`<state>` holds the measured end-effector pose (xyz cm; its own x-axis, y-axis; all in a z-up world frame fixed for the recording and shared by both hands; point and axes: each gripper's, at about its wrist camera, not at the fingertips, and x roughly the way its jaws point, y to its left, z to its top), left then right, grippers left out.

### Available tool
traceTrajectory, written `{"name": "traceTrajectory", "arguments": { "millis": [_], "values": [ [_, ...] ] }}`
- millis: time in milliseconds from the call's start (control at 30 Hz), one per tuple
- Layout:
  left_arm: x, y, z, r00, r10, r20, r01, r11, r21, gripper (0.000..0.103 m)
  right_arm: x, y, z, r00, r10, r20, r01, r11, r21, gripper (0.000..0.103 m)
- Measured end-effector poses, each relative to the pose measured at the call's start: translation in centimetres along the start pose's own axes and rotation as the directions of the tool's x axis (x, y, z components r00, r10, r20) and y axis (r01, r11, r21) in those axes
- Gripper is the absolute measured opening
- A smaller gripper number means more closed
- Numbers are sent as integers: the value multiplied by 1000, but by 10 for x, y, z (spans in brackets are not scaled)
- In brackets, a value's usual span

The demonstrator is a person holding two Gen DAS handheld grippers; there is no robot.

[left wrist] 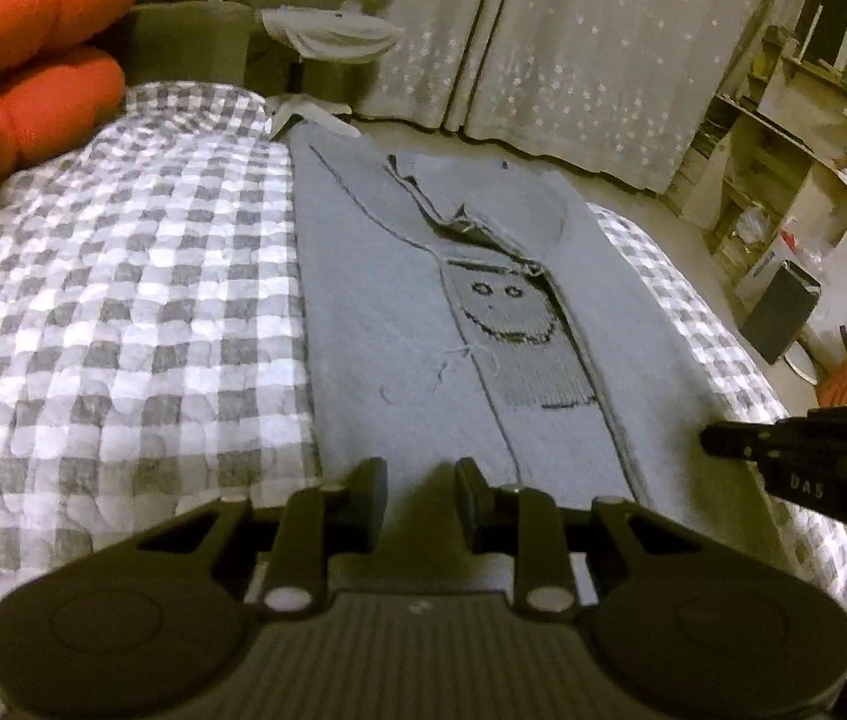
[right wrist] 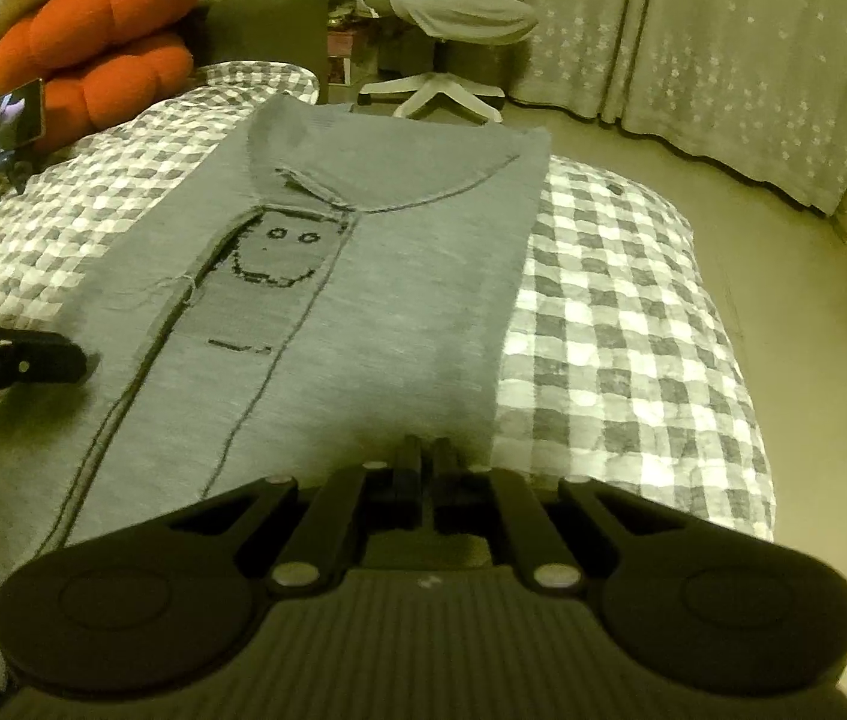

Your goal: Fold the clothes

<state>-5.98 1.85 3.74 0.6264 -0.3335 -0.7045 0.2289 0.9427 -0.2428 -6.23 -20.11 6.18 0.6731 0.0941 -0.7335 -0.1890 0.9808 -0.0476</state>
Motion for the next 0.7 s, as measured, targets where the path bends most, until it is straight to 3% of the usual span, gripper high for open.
{"name": "traceTrajectory", "arguments": {
  "millis": [300, 500, 700],
  "values": [
    [0, -5, -5, 1000, -3, -14, 4, 1000, 26, 25, 2, -3, 0, 1000, -23, -11, 23, 999, 26, 2],
    [1, -1, -2, 1000, -10, -19, 10, 1000, 2, 25, 2, 3, -1, 1000, -12, -5, 12, 1000, 3, 6],
    [-4, 4, -7, 997, -61, -47, 59, 997, -51, 25, 5, -10, 0, 999, -39, -14, 39, 998, 56, 0]
  ]
}}
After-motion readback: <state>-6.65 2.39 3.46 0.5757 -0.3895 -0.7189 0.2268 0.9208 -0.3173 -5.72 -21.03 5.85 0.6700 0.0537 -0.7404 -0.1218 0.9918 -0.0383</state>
